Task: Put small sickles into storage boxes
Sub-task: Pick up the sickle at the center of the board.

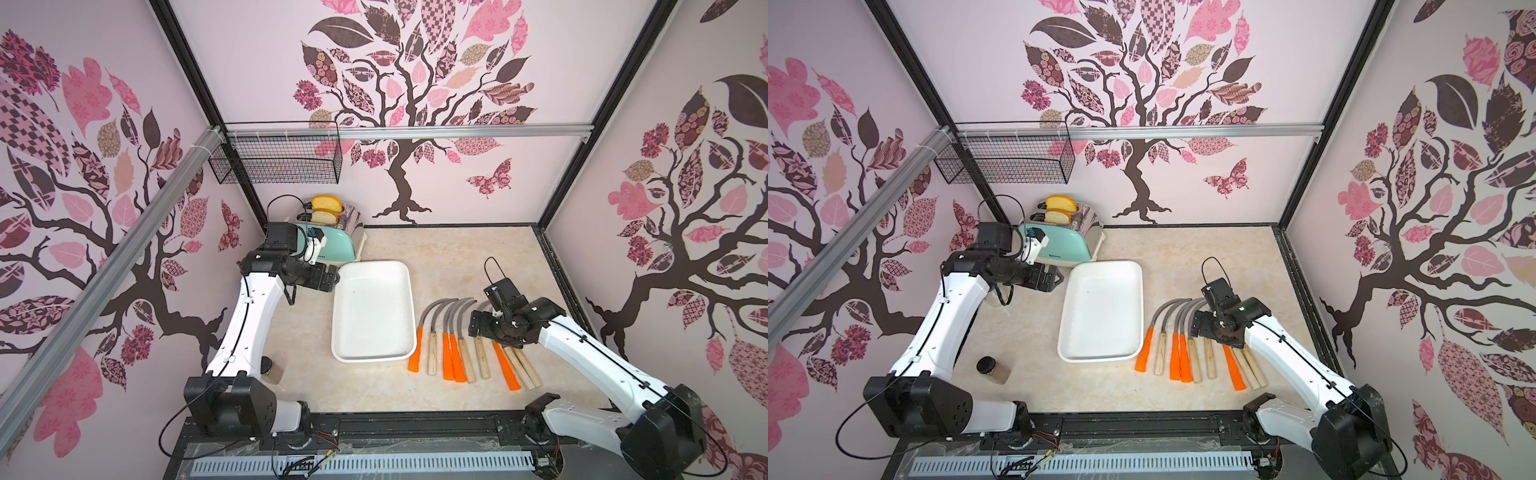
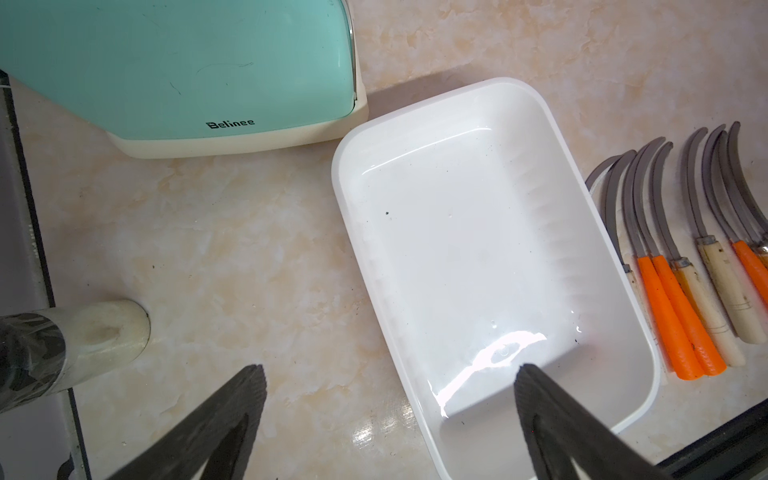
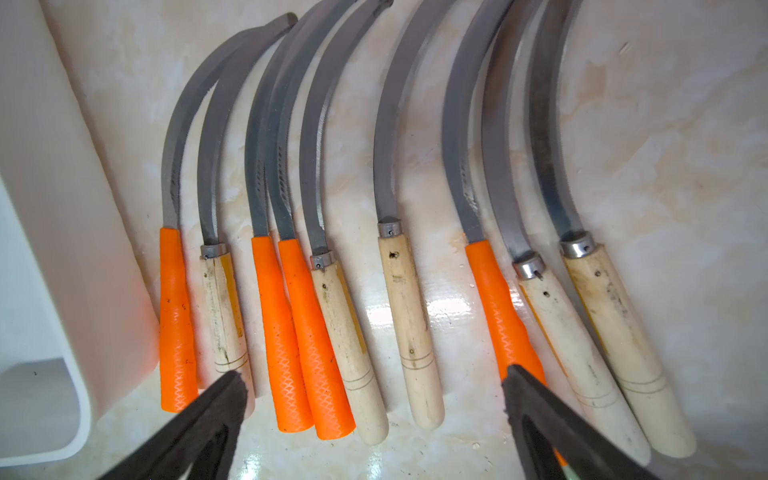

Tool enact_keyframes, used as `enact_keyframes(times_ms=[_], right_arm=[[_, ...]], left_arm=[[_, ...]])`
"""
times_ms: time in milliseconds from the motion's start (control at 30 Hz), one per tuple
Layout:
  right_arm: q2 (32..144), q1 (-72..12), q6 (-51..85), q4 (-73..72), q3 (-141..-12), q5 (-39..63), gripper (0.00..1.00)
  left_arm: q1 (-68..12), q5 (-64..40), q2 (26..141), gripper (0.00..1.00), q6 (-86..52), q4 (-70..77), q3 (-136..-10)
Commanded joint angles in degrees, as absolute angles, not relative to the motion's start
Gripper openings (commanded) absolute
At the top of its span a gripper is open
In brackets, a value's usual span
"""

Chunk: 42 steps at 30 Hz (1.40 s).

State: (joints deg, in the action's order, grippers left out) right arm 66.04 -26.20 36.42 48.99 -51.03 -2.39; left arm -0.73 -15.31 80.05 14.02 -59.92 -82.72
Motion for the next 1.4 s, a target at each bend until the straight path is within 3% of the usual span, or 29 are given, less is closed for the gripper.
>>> enact_keyframes(times_ms=[0,167,300,600,1100,1367], right_arm=[[66.34,-26.56,38.18,50.67,-55.96,-5.11,1.0],[68.93,-26.57,44.06,51.68,-60.73,-7.85,1.0],[72.09,-26.63,32.81,51.51,-63.9,-3.0,1.0],[70.78,-26.62,32.99,48.29,-57.39,-1.7,0.99],[72.11,-26.56,34.44,52.19,-53.71,-3.21,0.83],[74.52,-26.71,34.12,54.72,-53.32,-4.27,0.84]], left_arm=[[-0.46,-16.03,80.8,0.98,14.59,-60.34,-85.5],[-0.51,-15.64,80.95,0.98,14.43,-60.31,-87.01],[-0.53,-15.95,80.86,0.98,13.42,-59.5,-86.66],[-0.52,-16.17,81.7,0.98,13.16,-59.16,-87.45],[-0.5,-16.55,83.05,0.98,11.51,-58.63,-86.54],[-0.53,-16.37,81.87,0.98,11.53,-57.93,-84.47]])
